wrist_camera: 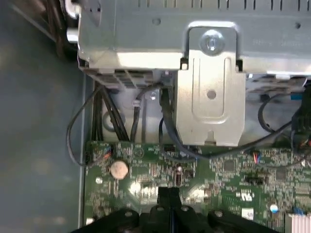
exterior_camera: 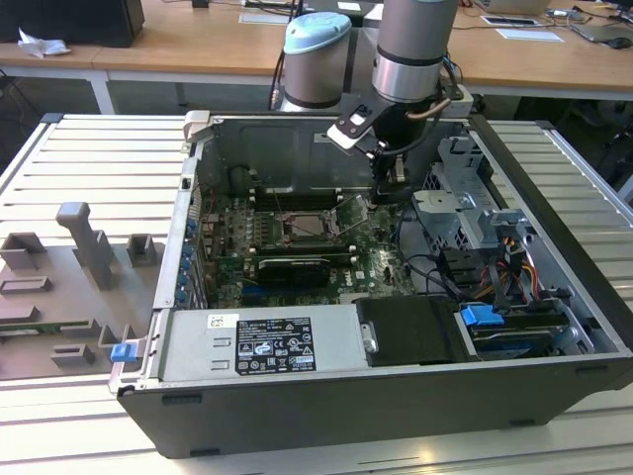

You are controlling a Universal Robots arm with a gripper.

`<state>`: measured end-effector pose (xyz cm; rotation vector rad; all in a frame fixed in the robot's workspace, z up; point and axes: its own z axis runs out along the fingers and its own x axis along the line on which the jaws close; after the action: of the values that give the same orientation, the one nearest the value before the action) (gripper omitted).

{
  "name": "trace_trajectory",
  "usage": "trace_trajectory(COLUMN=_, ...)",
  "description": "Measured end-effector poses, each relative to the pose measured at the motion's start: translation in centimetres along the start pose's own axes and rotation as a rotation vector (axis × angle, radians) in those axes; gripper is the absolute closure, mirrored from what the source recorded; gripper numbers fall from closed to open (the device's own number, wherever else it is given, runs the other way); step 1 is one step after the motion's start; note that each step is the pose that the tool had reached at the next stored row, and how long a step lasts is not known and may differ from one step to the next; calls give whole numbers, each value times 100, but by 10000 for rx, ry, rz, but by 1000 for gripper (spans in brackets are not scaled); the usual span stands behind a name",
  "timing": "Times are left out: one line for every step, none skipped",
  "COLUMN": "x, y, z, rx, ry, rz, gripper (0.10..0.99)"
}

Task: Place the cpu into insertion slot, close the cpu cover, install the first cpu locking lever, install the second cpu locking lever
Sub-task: 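Close the cpu cover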

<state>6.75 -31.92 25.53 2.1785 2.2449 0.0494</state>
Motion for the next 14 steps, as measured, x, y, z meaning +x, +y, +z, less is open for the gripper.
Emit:
trace_trajectory(x=0, y=8, z=10, rx=2, ry=2, rz=-8, gripper=980)
trace_trajectory(x=-1, y=13, z=22, rx=4, ry=-1, rz=-14, gripper=980)
trace_trajectory(x=-1, y=14, z=32, rx=5, ry=0, rz=-18, gripper=980)
trace_trajectory(x=-1, y=14, z=45, rx=6, ry=0, rz=-19, gripper=980)
trace_trajectory(x=-2, y=14, z=58, rx=6, ry=0, rz=-21, gripper=980)
trace_trajectory(x=-2, y=14, z=71, rx=5, ry=1, rz=-27, gripper=980)
trace_trajectory(x=-2, y=14, z=82, rx=5, ry=1, rz=-32, gripper=980)
trace_trajectory(x=-2, y=12, z=103, rx=6, ry=1, rz=-44, gripper=980)
trace_trajectory(x=-1, y=-1, z=110, rx=6, ry=1, rz=-48, gripper=980)
trace_trajectory(x=-2, y=-20, z=110, rx=6, ry=-2, rz=-47, gripper=980)
trace_trajectory(x=-1, y=-31, z=110, rx=6, ry=-1, rz=-47, gripper=980)
trace_trajectory(x=-1, y=-38, z=111, rx=6, ry=1, rz=-47, gripper=980)
trace_trajectory(x=-1, y=-48, z=111, rx=6, ry=2, rz=-50, gripper=980)
trace_trajectory(x=0, y=-60, z=110, rx=6, ry=0, rz=-53, gripper=980)
